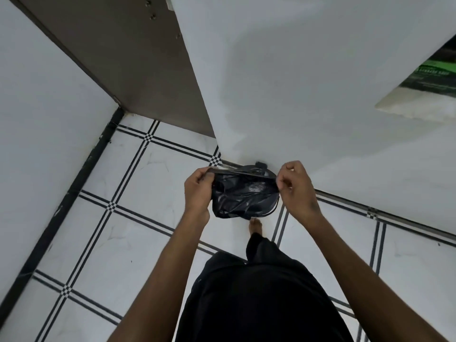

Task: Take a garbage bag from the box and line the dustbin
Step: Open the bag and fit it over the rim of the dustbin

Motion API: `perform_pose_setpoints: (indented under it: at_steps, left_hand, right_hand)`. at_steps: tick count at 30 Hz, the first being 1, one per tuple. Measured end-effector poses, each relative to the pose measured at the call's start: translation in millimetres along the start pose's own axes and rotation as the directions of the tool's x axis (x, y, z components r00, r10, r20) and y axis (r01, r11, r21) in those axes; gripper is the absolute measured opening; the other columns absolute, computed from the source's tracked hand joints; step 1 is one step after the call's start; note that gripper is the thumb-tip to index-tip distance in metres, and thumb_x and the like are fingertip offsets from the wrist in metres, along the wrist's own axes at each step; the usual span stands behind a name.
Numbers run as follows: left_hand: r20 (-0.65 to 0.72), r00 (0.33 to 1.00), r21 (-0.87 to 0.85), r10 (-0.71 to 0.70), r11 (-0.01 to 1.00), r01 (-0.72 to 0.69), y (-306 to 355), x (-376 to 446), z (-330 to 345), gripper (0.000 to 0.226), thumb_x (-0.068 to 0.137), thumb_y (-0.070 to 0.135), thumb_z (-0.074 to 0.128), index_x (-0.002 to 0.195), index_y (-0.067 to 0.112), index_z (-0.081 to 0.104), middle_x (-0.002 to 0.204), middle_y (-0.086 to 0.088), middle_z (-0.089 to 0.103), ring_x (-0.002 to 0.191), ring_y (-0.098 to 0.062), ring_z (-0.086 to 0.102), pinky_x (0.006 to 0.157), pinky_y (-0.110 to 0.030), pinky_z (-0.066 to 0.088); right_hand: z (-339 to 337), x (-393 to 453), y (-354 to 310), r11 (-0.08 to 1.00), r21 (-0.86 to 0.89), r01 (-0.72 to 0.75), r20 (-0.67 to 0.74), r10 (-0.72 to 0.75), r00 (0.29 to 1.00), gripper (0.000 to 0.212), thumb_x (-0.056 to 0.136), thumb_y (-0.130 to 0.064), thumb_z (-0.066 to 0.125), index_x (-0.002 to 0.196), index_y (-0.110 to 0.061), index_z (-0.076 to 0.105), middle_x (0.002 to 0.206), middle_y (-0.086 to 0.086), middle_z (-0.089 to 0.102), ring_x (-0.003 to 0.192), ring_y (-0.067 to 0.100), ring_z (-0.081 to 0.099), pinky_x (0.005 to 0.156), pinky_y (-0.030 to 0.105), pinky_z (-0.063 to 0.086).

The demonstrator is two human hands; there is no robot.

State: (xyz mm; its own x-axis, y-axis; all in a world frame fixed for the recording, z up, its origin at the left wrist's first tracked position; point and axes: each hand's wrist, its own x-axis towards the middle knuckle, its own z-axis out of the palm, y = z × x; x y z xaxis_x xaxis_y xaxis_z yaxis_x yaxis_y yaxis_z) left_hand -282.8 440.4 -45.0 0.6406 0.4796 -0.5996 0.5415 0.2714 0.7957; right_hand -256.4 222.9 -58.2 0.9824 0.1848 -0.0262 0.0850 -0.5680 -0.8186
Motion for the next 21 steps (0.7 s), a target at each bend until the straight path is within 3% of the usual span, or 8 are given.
perform_pose_setpoints:
  at_steps: [3, 7, 11, 13, 15, 17, 19, 21]
  left_hand:
    - [-0.004, 0.999, 0.029, 0.036, 0.999, -0.036, 4, -2, 16, 0.019, 0.1, 0.01, 0.049, 0.097, 0.016, 0.066, 0.092, -0.007, 0.072, 0.085, -0.023, 0.067, 0.079, -0.039, 0.059]
    - [0.114, 0.993, 0.011, 0.019, 1.0, -0.02, 12, -1, 25, 0.02, 0.104, 0.017, 0.045, 0.098, 0.02, 0.063, 0.097, -0.009, 0.072, 0.082, -0.021, 0.067, 0.063, -0.031, 0.059]
    - [0.272, 0.958, 0.077, 0.094, 0.99, -0.119, 19, 0, 14, 0.024, 0.102, 0.011, 0.047, 0.098, 0.023, 0.068, 0.103, -0.009, 0.074, 0.091, -0.02, 0.069, 0.077, -0.035, 0.06]
    - [0.355, 0.914, 0.1, 0.198, 0.964, -0.248, 21, 0, 3, 0.031, 0.1, 0.001, 0.046, 0.097, 0.022, 0.069, 0.1, -0.004, 0.075, 0.094, -0.015, 0.07, 0.082, -0.029, 0.057]
    - [0.458, 0.847, 0.158, 0.268, 0.914, -0.375, 21, -2, -12, 0.038, 0.097, -0.007, 0.045, 0.097, 0.023, 0.068, 0.1, 0.003, 0.073, 0.098, -0.009, 0.068, 0.085, -0.024, 0.055]
    - [0.553, 0.772, 0.248, 0.313, 0.823, -0.512, 19, -3, -24, 0.042, 0.094, -0.014, 0.044, 0.101, 0.021, 0.066, 0.101, 0.01, 0.071, 0.098, -0.001, 0.066, 0.088, -0.021, 0.053]
    - [0.609, 0.719, 0.314, 0.335, 0.73, -0.607, 17, -4, -35, 0.047, 0.089, -0.018, 0.042, 0.104, 0.02, 0.064, 0.101, 0.016, 0.067, 0.095, 0.001, 0.065, 0.089, -0.024, 0.055]
    - [0.616, 0.712, 0.359, 0.337, 0.685, -0.634, 15, -5, -45, 0.054, 0.084, -0.021, 0.041, 0.103, 0.024, 0.062, 0.101, 0.016, 0.065, 0.095, -0.01, 0.068, 0.085, -0.032, 0.06]
  right_hand:
    - [1, 7, 0, 0.993, -0.113, 0.016, 0.093, -0.005, 0.996, 0.039, 0.076, 0.021, 0.049, 0.085, -0.012, 0.067, 0.112, -0.005, 0.048, 0.078, -0.001, 0.048, 0.07, 0.026, 0.043]
    - [12, 11, 7, 0.933, -0.326, 0.152, 0.195, -0.09, 0.977, 0.056, 0.086, 0.008, 0.053, 0.124, -0.031, 0.067, 0.139, -0.003, 0.039, 0.102, 0.01, 0.048, 0.082, 0.023, 0.045]
    - [15, 11, 13, 0.894, -0.445, 0.051, 0.178, 0.032, 0.984, 0.034, 0.091, -0.005, 0.045, 0.111, -0.017, 0.069, 0.123, -0.002, 0.05, 0.09, 0.019, 0.06, 0.074, 0.022, 0.039]
    - [15, 14, 12, 0.852, -0.517, -0.087, 0.077, 0.148, 0.986, 0.028, 0.091, -0.014, 0.041, 0.099, -0.009, 0.068, 0.107, 0.005, 0.06, 0.089, 0.029, 0.063, 0.072, 0.028, 0.043]
    - [17, 16, 4, 0.858, -0.397, -0.327, -0.101, 0.314, 0.944, 0.031, 0.09, -0.026, 0.041, 0.085, -0.006, 0.065, 0.089, 0.009, 0.066, 0.079, 0.03, 0.064, 0.066, 0.03, 0.046]
    - [22, 18, -8, 0.841, -0.02, -0.541, -0.165, 0.531, 0.831, 0.033, 0.088, -0.036, 0.046, 0.081, -0.009, 0.064, 0.08, 0.005, 0.067, 0.07, 0.02, 0.063, 0.058, 0.027, 0.048]
    - [31, 19, -17, 0.757, 0.258, -0.6, -0.146, 0.644, 0.751, 0.03, 0.082, -0.041, 0.053, 0.088, -0.016, 0.067, 0.086, 0.0, 0.07, 0.076, 0.017, 0.065, 0.065, 0.029, 0.054]
    - [41, 18, -22, 0.729, 0.304, -0.614, -0.174, 0.676, 0.716, 0.033, 0.076, -0.038, 0.059, 0.101, -0.018, 0.067, 0.095, -0.001, 0.07, 0.087, 0.019, 0.066, 0.073, 0.03, 0.053]
